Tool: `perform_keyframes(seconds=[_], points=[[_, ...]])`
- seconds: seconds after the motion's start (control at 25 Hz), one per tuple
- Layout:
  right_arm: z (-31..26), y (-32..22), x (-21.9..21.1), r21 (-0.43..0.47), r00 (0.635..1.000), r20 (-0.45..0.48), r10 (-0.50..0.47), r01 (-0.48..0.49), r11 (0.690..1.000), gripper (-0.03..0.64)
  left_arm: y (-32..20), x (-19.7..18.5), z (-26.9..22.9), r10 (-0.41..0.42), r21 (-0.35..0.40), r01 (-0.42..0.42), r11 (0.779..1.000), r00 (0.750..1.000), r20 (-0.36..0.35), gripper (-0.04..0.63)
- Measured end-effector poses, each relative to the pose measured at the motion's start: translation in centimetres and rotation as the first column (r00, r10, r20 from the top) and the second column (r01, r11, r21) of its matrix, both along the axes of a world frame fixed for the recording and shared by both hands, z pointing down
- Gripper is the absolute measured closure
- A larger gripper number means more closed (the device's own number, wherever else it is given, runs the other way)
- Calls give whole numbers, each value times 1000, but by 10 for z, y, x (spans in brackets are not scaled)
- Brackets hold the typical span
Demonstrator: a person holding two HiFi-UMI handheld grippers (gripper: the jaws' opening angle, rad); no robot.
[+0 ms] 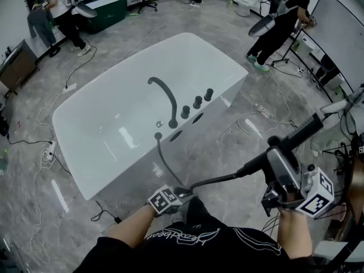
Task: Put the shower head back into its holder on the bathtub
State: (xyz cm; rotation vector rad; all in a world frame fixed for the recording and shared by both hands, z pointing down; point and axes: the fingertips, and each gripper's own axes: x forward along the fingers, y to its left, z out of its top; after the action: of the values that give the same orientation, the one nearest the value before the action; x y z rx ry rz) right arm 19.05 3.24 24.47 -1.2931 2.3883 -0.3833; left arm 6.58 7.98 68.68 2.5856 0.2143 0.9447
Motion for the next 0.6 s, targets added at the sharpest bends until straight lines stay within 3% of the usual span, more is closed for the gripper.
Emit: perform_keyframes(seconds=[0.2, 0.4, 0.6], points=[[31, -25, 37, -69, 998, 3, 58, -58, 996, 485, -20, -26, -1, -101, -36, 102, 994, 995, 22, 538], [62, -50, 50, -124, 994, -59, 96, -102, 987, 485, -50, -58, -9, -234, -55, 234, 971, 972, 18, 540], [99, -71, 44, -204, 985, -153, 76, -107, 973, 485, -84, -94, -26, -379, -13, 380, 925, 924, 47, 540]])
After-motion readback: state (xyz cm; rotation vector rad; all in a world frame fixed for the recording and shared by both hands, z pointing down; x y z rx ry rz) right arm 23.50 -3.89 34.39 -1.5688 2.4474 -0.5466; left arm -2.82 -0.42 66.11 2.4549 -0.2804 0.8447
